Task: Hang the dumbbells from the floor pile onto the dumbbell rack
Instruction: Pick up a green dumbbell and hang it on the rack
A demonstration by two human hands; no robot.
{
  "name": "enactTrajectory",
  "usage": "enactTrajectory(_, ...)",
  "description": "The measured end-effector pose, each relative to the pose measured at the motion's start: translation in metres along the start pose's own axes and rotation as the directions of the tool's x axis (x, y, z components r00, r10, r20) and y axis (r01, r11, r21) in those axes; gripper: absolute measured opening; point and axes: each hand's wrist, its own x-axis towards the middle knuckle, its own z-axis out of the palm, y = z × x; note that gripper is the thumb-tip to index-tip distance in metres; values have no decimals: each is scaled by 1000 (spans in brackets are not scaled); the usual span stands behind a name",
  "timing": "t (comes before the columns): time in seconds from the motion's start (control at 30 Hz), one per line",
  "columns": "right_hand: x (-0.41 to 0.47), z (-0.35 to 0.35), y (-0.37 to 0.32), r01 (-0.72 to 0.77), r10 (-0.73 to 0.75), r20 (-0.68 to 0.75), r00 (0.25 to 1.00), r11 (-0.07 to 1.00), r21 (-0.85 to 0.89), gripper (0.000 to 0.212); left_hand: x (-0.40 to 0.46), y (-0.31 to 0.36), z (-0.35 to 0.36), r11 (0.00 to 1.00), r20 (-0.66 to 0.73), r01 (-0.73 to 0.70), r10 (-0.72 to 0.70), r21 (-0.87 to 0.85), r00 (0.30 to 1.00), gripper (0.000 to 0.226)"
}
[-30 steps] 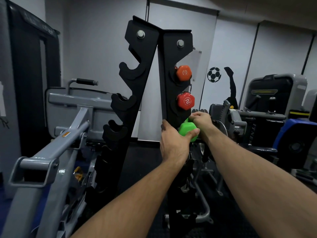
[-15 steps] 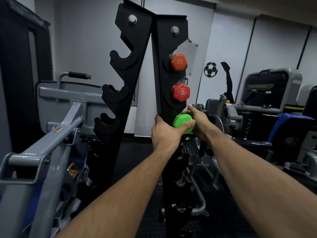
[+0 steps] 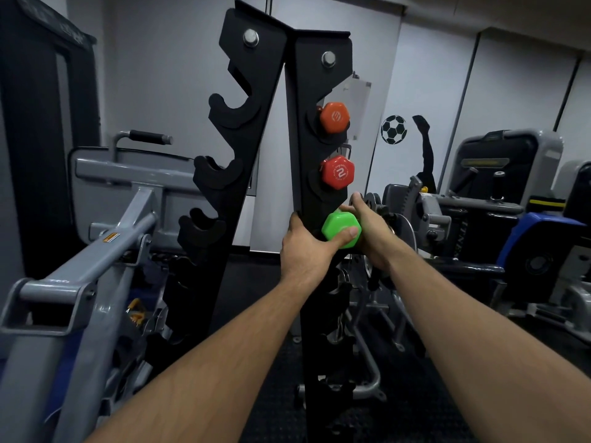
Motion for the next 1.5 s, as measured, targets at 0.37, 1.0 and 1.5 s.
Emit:
enactTrajectory(0.37,-100,22,5,425,-678,84,730,355,-833,81,-14,-41,-21,998,254,-60,57,5,965,108)
enactTrajectory(1.0,-100,32,7,283,-672,53,739,237,-929,75,-16,-47,-37,998,334,-57,43,33,942,101)
enactTrajectory(1.5,-208,63,154,458,-660,4,752,518,-723,56,-113,-138,-81,987,227,158,-157,13,961,54)
